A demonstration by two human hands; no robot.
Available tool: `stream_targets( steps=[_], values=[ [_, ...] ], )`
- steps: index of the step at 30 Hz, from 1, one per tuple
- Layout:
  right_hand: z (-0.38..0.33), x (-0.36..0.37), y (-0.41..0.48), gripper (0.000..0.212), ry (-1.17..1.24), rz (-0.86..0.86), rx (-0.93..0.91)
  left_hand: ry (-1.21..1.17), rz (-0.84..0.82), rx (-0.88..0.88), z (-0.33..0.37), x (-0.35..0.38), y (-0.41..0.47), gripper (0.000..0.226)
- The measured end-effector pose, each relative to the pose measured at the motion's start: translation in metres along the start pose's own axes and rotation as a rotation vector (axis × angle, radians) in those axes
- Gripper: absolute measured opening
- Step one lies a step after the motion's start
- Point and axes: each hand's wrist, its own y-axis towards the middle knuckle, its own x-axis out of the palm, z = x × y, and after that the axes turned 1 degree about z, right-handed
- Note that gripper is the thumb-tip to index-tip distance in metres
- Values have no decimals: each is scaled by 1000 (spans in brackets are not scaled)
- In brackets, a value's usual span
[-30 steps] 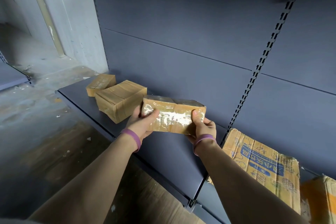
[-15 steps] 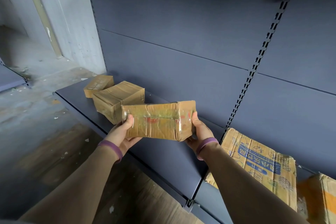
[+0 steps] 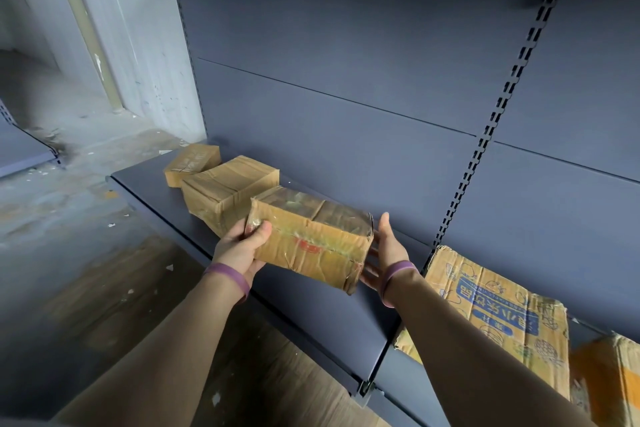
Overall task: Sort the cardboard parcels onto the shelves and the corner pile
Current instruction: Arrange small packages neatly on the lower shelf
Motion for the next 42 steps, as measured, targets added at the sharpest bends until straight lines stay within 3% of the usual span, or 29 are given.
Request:
stream_targets(
  steps=[4, 7, 11, 14, 15, 18, 20, 22, 25, 27, 30, 36, 38, 40, 42],
  values=[
    [-4, 1, -3, 38, -74, -35, 14, 65, -18, -10, 2, 0, -4, 24],
    [-2, -2, -1, 15, -3, -54, -39, 134, -71, -116, 8, -5, -5, 42],
    [-3, -1, 2, 44, 43, -75, -109, 185, -11, -301, 12, -5, -1, 72],
    [-1, 3, 6, 56, 14, -60, -112, 239, 49, -311, 10, -6, 4, 119],
    [0, 4, 7, 57, 3, -64, -117, 241, 59, -302, 11, -7, 5, 126],
    [-1, 6, 5, 57, -20, -97, -142, 257, 80, -242, 9, -3, 2, 97],
    [-1, 7, 4, 58, -22, -80, -151, 389, 108, -176, 4, -6, 5, 80],
    [-1, 8, 3, 58, -49, -59, -172, 520, 97, -113, 3, -7, 7, 68],
    [3, 8, 5, 41, -35, -46, -188, 573, 89, -87, 3, -9, 9, 55],
    [2, 10, 3, 48, -31, -3, -182, 566, 83, -105, 3, -9, 10, 49],
    [-4, 13, 3, 64, -65, 75, -205, 534, 51, -119, 1, -10, 11, 49],
    [-3, 12, 12, 53, -39, 103, -262, 493, -5, -81, 2, -10, 11, 53],
    [-2, 11, 14, 59, -37, 79, -264, 501, -52, -76, 4, -9, 10, 57],
    [-2, 9, 15, 64, -47, 59, -240, 488, -108, -109, 6, -7, 8, 76],
    [-2, 6, 16, 54, -74, 41, -233, 438, -149, -157, 6, -4, 8, 103]
  ],
)
